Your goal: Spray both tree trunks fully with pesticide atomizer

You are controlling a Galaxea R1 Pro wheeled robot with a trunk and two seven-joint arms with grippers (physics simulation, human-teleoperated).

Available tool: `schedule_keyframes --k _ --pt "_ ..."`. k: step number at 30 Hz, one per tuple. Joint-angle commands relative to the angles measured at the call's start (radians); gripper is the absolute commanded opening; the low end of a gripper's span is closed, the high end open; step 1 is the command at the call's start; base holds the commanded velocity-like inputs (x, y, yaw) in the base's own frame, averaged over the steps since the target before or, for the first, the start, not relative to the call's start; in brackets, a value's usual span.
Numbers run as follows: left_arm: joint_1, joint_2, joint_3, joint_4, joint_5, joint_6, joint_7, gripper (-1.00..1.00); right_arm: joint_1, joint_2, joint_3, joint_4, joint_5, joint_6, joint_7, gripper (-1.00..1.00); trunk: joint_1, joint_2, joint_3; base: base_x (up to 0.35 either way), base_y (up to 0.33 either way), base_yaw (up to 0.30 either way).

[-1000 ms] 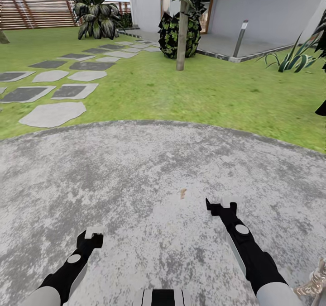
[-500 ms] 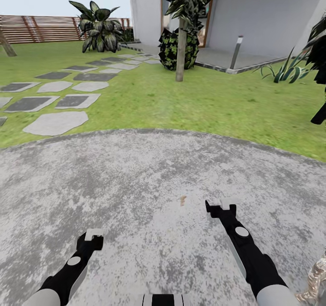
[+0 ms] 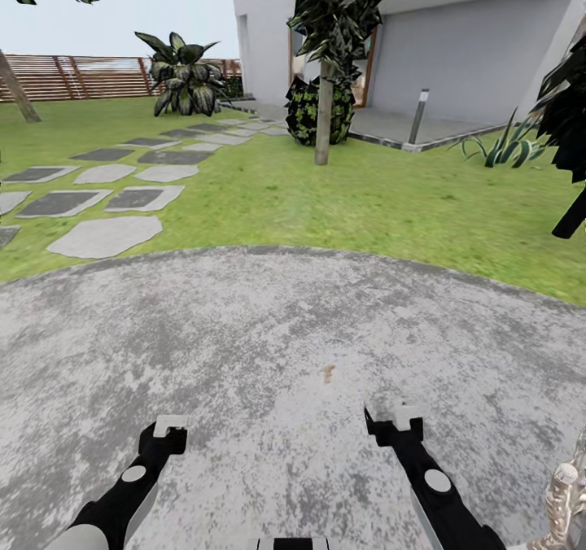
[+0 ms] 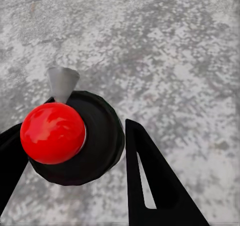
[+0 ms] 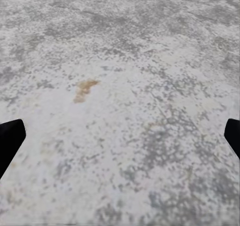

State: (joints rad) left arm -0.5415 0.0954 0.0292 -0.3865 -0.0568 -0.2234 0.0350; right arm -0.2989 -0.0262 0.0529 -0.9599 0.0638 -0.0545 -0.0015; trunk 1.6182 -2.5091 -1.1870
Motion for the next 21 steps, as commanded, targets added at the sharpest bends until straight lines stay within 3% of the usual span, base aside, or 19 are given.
schedule_keyframes --k 1,8,14,21 --pt "0.004 -0.001 0.003 0.000 -0.006 -0.004 0.002 -1.00 0.006 0.000 0.001 0.000 0.007 -0.006 0.000 1.00 -0.001 0.000 0.003 0.000 0.000 0.000" --pt "0.028 -0.002 0.003 0.000 -0.005 -0.003 0.002 -1.00 0.078 0.000 0.001 0.028 0.007 -0.038 -0.001 1.00 -0.004 0.002 0.030 0.000 0.000 0.000" --pt "0.045 -0.003 0.003 0.017 -0.005 -0.002 0.002 -1.00 0.093 -0.001 0.001 0.127 0.008 -0.132 0.002 1.00 -0.006 0.003 0.054 0.000 0.000 0.000" --pt "0.058 -0.004 0.003 0.039 -0.005 -0.005 0.002 -1.00 0.095 0.000 0.001 0.202 0.009 -0.187 0.000 1.00 -0.006 0.003 0.054 0.000 0.000 0.000"
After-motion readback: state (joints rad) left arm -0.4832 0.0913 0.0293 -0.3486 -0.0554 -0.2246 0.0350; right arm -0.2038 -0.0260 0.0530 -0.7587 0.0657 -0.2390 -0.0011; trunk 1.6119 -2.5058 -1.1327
